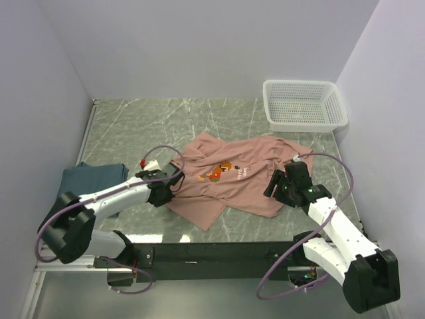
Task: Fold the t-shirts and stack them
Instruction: Flatten the tshirt out
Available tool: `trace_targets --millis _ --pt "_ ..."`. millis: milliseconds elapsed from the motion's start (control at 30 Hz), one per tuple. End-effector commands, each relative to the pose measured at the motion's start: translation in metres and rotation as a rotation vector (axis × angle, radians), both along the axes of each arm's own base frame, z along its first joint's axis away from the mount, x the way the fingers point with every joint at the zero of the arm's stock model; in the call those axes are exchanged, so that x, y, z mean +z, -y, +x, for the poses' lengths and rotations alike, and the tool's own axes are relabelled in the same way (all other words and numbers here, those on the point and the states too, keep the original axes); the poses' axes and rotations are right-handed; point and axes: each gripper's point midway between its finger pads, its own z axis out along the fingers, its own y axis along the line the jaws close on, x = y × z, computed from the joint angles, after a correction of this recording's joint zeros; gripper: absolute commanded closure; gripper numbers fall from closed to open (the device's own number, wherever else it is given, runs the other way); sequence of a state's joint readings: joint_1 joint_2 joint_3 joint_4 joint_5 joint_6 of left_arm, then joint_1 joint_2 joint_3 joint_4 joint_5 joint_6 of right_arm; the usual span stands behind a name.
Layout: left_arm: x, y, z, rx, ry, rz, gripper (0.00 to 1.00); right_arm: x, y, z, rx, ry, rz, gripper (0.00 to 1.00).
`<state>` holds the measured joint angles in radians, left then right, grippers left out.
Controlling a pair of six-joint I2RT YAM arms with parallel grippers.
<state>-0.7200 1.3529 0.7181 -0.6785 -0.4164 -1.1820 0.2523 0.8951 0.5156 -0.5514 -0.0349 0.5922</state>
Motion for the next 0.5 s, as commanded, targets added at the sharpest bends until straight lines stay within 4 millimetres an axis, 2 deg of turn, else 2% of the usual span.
trace_targets --millis 0,67,267,467 --pt "0.030 -0.031 0.017 0.010 0.080 0.072 0.99 -0.004 0.016 0.002 -0.101 -0.037 -0.054 0.25" --pt "0.034 -0.037 0.022 0.006 0.091 0.067 0.99 -0.009 0.023 0.002 -0.141 -0.044 -0.065 0.21" --pt "0.040 -0.053 0.033 -0.011 0.106 0.084 0.99 -0.022 0.023 0.014 -0.192 -0.039 0.012 0.21" --pt "0.047 -0.062 0.042 -0.030 0.128 0.098 0.99 -0.036 0.010 0.018 -0.181 -0.075 0.090 0.28"
